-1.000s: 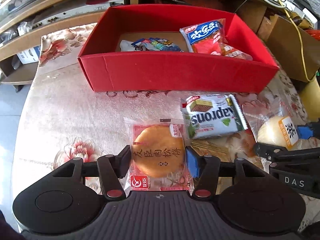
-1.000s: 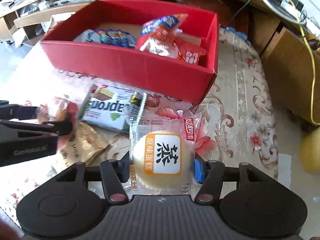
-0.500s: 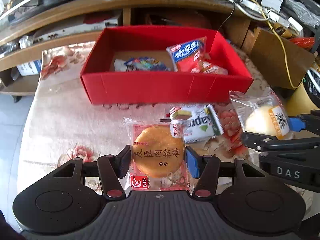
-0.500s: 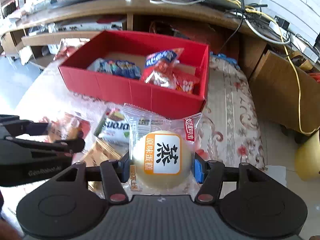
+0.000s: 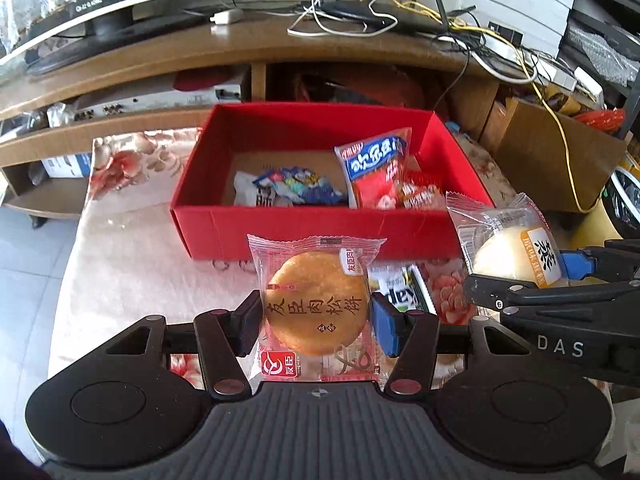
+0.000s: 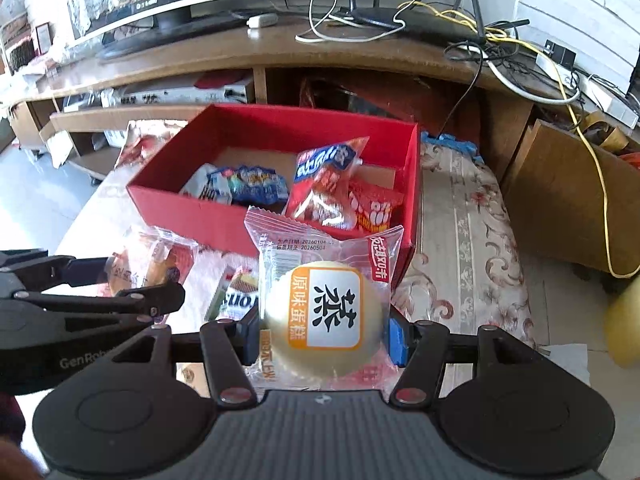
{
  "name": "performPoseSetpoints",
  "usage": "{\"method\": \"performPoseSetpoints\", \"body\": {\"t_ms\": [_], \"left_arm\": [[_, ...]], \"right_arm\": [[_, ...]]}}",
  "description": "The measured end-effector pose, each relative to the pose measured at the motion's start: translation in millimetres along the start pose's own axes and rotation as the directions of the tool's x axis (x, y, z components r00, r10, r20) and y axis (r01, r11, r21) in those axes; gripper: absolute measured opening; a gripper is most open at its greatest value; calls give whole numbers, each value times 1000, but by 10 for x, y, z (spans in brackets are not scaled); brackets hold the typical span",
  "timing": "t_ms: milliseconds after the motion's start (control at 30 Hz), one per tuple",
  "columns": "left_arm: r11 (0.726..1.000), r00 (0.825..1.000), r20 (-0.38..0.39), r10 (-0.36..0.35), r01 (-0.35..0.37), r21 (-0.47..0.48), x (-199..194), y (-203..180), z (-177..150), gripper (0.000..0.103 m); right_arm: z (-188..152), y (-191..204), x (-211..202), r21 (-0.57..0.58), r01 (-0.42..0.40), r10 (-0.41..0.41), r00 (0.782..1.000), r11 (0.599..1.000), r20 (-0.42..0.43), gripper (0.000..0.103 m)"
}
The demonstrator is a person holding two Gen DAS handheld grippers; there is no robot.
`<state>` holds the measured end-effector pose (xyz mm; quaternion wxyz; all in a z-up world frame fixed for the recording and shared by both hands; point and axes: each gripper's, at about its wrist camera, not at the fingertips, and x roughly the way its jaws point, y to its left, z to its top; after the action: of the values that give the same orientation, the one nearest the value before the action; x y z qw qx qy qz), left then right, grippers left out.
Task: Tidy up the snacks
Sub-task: 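Lift both held packets and carry them over the red box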
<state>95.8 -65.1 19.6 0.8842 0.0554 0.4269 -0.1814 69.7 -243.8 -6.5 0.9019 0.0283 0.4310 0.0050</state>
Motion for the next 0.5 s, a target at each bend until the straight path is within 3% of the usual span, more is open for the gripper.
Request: {"method": "performPoseSetpoints", "body": {"t_ms": [500], "left_arm": [[1000,997,66,31,-30,-6,69,-18,350,63]], "right_arm": [[366,-69,43,45,-8,5,998,999,58,57]]}}
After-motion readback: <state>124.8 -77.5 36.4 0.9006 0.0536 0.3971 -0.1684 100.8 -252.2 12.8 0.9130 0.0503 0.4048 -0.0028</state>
